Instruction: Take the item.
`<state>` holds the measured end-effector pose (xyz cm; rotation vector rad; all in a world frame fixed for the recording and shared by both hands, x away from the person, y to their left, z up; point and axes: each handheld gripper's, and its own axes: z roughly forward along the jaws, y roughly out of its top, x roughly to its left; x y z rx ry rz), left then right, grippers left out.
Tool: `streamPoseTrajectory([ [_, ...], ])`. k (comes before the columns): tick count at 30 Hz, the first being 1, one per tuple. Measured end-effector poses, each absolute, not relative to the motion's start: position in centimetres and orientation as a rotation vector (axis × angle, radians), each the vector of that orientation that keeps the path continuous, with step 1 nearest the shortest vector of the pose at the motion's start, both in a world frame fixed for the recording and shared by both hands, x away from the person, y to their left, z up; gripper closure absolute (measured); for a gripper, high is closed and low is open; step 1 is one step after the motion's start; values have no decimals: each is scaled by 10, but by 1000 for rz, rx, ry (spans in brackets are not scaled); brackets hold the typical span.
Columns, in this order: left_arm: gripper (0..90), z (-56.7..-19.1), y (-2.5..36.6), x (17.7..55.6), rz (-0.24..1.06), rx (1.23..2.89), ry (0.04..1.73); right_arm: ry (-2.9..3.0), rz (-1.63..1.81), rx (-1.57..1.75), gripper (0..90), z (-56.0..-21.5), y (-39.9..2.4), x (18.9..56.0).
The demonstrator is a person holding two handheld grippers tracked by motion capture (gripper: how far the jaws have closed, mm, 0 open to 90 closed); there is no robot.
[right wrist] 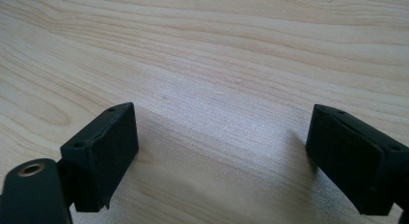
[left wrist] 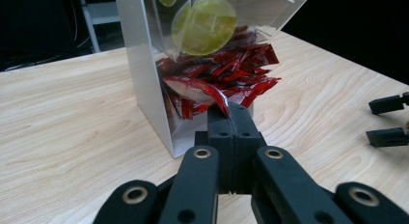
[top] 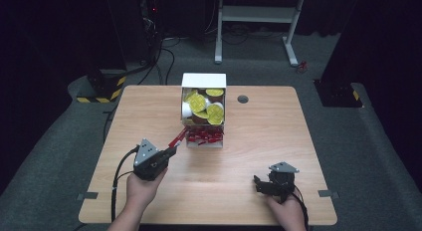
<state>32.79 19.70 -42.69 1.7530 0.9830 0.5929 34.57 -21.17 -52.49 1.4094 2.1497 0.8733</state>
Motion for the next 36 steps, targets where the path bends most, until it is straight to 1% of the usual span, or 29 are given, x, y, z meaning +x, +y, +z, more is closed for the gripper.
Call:
streamPoseTrajectory([
  [17,898,-415,202,320,621,1722,953,2149,873,1409,112,-525,-212,346],
  [36,898,-416,220,324,659,1703,1005,2149,876,1412,113,-525,-211,345],
])
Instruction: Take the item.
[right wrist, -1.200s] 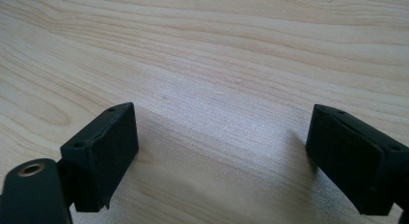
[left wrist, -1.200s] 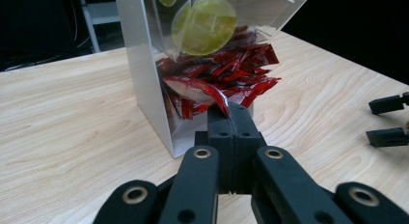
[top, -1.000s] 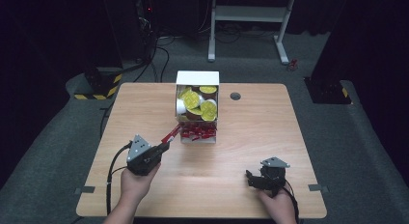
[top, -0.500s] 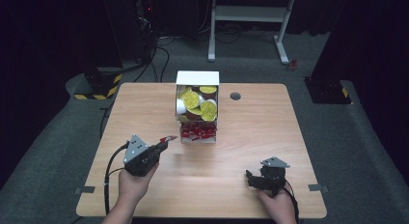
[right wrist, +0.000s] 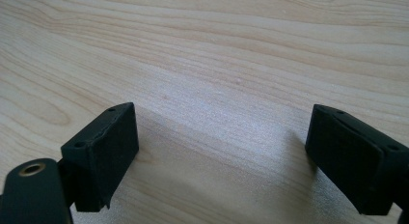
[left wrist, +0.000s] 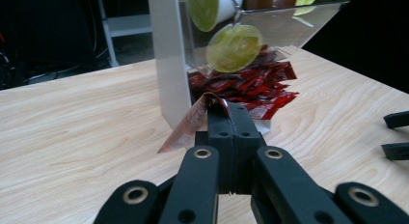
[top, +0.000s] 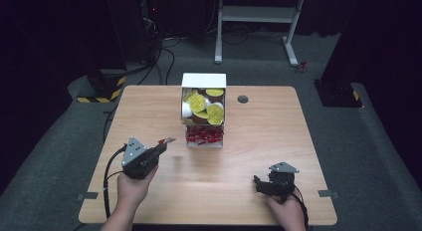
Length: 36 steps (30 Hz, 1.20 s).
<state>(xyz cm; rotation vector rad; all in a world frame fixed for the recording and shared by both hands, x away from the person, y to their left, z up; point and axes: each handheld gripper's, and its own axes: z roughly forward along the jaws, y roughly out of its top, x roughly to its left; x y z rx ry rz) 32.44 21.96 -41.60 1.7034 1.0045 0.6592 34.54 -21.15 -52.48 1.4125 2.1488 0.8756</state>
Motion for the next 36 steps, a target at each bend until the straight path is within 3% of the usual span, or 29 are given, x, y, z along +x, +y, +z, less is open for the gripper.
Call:
streamPoseTrajectory([
  [36,897,-429,251,380,709,1681,1119,2149,875,1412,114,-525,-212,346],
])
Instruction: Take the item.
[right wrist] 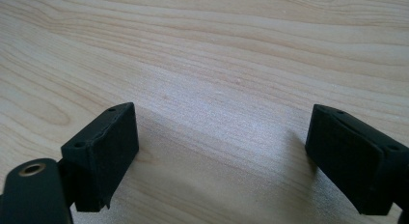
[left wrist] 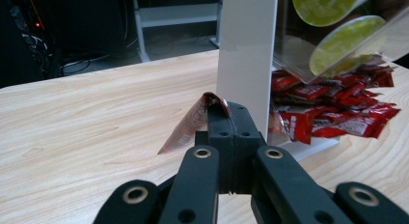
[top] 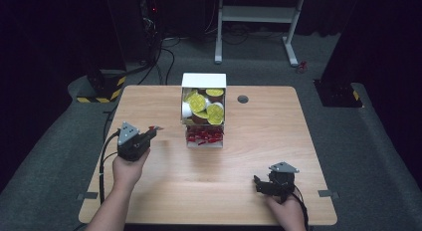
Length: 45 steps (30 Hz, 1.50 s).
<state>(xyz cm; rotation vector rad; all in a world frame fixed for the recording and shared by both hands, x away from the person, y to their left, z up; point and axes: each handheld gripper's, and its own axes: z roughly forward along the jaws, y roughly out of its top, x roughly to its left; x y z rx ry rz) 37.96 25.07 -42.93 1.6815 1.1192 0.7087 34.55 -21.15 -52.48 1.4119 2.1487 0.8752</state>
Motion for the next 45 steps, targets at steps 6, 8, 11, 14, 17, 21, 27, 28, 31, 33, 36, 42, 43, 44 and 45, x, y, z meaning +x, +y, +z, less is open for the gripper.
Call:
streamPoseTrajectory([
  [6,897,-437,253,393,708,1690,1137,2149,875,1412,114,-525,-211,345],
  [8,897,-440,253,398,702,1685,1148,2149,875,1412,114,-525,-212,346],
  [11,897,-444,254,403,704,1684,1151,2149,875,1412,114,-525,-211,345],
  [14,897,-448,255,408,693,1676,1161,2149,875,1412,115,-525,-211,345],
  [17,897,-452,255,413,685,1673,1165,2148,874,1409,116,-525,-211,345],
  [21,896,-456,253,418,676,1663,1169,2148,874,1411,116,-525,-211,345],
  [27,896,-460,253,424,675,1653,1174,2149,871,1408,117,-525,-211,345],
  [28,896,-461,253,424,675,1655,1178,2150,871,1406,117,-525,-212,345],
  [31,897,-463,252,427,669,1653,1183,2150,871,1405,118,-525,-212,345],
  [33,897,-465,251,427,662,1651,1186,2150,870,1405,118,-525,-212,345],
  [36,896,-466,251,429,661,1656,1187,2151,871,1402,119,-525,-212,345],
  [42,896,-469,250,431,649,1663,1196,2153,872,1400,122,-525,-212,345],
  [43,896,-470,249,431,648,1666,1198,2153,872,1400,122,-525,-212,345],
  [44,896,-471,248,431,640,1670,1203,2151,873,1401,121,-525,-212,345],
  [45,896,-471,248,431,642,1677,1204,2153,872,1401,121,-525,-212,345],
])
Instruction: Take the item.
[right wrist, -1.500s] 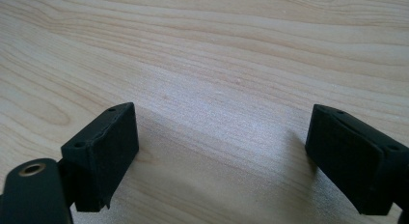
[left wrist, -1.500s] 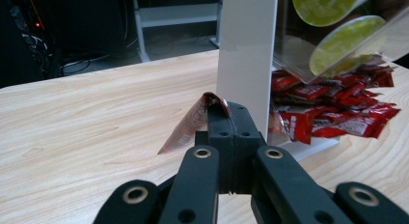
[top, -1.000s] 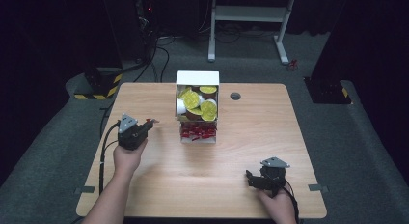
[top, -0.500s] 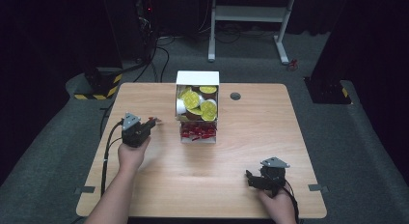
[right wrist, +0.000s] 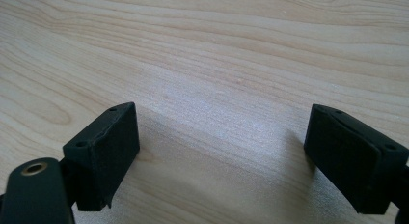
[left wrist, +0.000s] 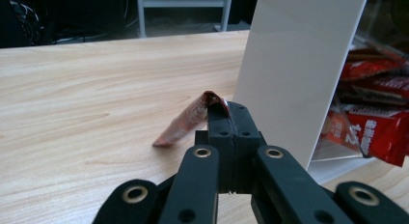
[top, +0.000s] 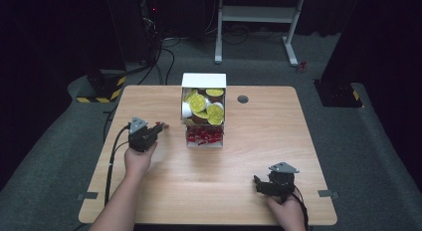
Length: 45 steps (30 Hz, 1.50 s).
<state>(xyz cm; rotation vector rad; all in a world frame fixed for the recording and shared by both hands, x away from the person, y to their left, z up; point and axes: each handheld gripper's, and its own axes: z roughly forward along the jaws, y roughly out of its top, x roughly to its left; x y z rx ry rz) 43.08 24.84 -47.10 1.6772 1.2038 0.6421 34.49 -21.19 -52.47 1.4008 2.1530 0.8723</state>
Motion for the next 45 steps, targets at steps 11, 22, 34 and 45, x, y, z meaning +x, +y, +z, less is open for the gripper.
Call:
streamPoseTrajectory([
  [11,889,-485,247,423,585,1732,1265,2151,872,1400,122,-525,-212,345],
  [22,880,-503,248,411,541,1783,1321,2152,871,1401,122,-525,-212,345],
  [34,796,-507,250,408,534,1837,1336,2152,872,1401,122,-525,-212,345],
  [45,579,-493,252,396,551,1845,1319,2150,872,1401,122,-525,-212,345],
])
